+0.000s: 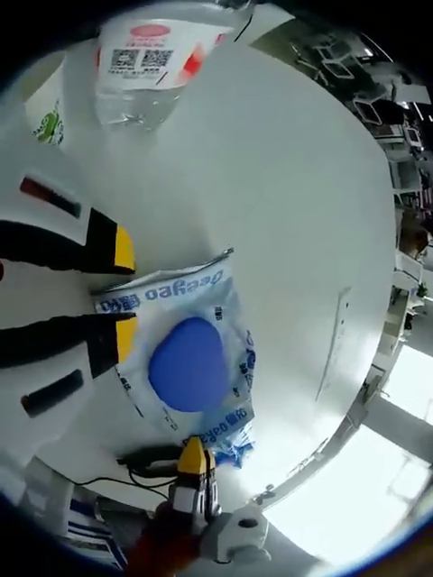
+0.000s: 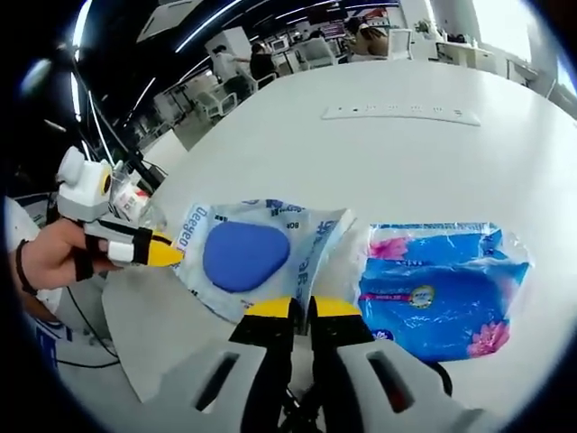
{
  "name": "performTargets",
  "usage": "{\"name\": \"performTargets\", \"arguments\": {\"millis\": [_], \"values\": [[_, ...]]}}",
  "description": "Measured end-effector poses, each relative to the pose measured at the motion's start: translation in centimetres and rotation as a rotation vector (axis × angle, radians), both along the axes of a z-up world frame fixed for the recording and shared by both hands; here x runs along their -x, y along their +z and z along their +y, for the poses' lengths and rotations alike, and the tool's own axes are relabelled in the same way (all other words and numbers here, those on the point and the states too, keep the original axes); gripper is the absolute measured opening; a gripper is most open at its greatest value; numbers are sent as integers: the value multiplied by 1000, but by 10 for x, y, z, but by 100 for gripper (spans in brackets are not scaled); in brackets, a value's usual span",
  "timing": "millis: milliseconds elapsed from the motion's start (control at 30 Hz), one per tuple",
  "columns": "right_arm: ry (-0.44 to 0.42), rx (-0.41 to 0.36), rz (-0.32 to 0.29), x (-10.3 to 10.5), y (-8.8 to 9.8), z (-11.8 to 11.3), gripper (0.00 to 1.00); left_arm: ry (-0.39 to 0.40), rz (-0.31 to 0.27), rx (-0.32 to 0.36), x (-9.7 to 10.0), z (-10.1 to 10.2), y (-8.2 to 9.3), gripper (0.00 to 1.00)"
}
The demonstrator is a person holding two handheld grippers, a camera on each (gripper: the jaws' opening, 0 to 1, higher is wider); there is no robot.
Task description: Arrange the tabletop items into an orderly group along one side of the table until the central work area is clear of visible clutter.
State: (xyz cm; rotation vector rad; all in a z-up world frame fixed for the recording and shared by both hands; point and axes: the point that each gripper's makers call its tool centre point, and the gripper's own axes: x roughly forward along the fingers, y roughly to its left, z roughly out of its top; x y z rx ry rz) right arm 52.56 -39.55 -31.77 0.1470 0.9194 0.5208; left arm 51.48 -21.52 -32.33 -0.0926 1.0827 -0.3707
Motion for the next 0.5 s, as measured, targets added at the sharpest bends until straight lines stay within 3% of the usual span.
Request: {"name": "performTargets", "arguments": {"millis": [333,500], "values": [[-3,21,-4,1,2,-5,5,12,-15,11,4,1,13,17],[-2,29,-4,4,5,-6,5,13,-21,2,3,6,9,18]]}}
